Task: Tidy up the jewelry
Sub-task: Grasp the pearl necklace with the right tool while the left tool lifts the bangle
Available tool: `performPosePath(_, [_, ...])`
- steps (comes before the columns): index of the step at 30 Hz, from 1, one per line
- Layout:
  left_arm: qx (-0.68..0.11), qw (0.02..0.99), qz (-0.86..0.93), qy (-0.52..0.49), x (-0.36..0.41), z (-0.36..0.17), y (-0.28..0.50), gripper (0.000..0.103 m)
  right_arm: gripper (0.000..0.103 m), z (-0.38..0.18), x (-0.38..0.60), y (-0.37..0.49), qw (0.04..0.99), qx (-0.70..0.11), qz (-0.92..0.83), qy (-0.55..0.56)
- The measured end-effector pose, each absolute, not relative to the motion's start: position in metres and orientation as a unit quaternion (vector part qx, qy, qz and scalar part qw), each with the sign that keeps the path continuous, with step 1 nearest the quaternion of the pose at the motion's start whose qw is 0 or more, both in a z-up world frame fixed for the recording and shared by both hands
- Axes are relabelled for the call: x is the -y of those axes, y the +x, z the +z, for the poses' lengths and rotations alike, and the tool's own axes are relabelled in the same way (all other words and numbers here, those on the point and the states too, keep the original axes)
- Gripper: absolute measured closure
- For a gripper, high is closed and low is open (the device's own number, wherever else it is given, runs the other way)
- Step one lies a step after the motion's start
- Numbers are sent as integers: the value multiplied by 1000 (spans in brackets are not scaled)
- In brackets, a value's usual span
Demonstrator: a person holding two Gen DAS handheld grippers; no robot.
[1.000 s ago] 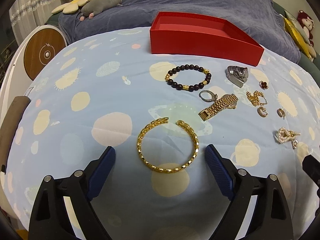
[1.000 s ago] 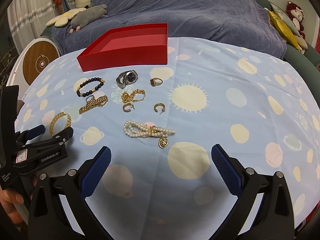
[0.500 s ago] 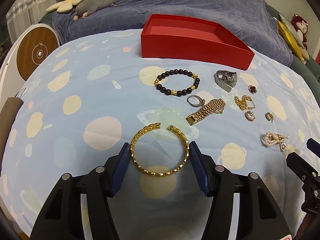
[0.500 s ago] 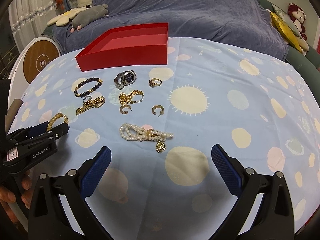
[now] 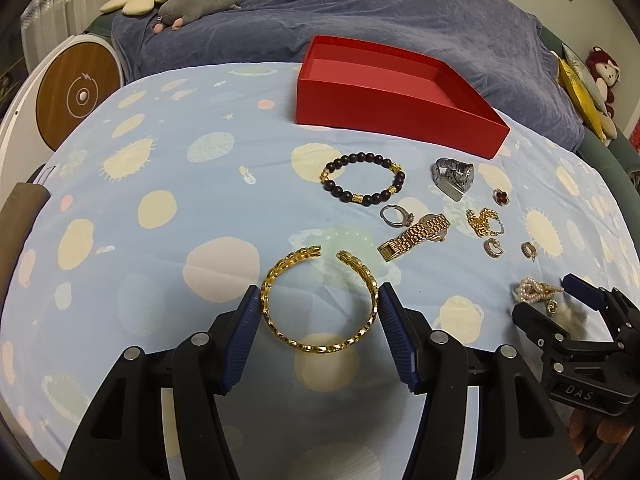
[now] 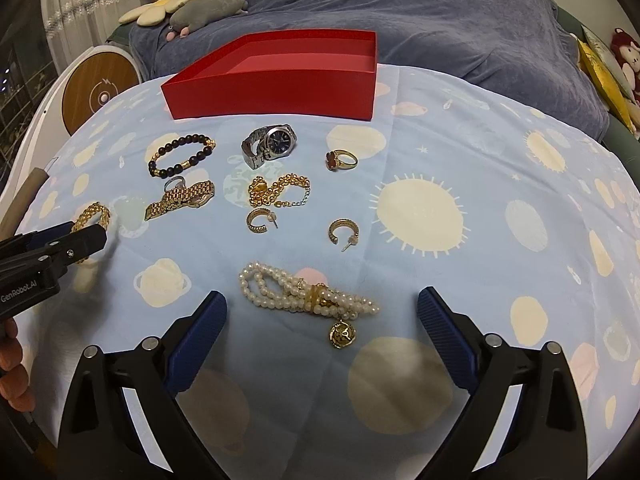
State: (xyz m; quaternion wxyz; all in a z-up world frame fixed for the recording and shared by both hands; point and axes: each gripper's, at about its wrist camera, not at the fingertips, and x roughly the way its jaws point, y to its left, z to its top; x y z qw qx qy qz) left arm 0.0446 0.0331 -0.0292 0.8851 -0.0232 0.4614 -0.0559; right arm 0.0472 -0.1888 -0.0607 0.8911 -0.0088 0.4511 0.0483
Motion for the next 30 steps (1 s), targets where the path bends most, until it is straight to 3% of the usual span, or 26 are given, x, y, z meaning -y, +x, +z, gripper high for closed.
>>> performPosePath(4, [-462,885,-56,-24,-35,-30,44,46,21,-61,187,47,890,-454,52,-14])
performPosePath(10, [-463,884,-58,-21,-34,-30,43,46,41,-58,180,39,886,-459,66,-23])
performPosePath(15, [-462,885,-58,-19,-31,-31,43,46,70,-55,182,36,883,-463,74,-11])
performPosePath(26, [-462,884,-63,-15,-25,-32,43,46,67,-54,185,45,880,-468,80,21])
performPosePath(28, [-461,885,-64,-12,-25,-32,43,46,73,-53,183,46,879,-468,83,22])
performPosePath(29, [-461,885,-64,-12,-25,-32,43,46,82,-53,182,45,879,-469,85,21])
performPosePath(30, [-460,885,-63,-13,-26,-31,44,46,85,-53,181,44,879,-469,87,20])
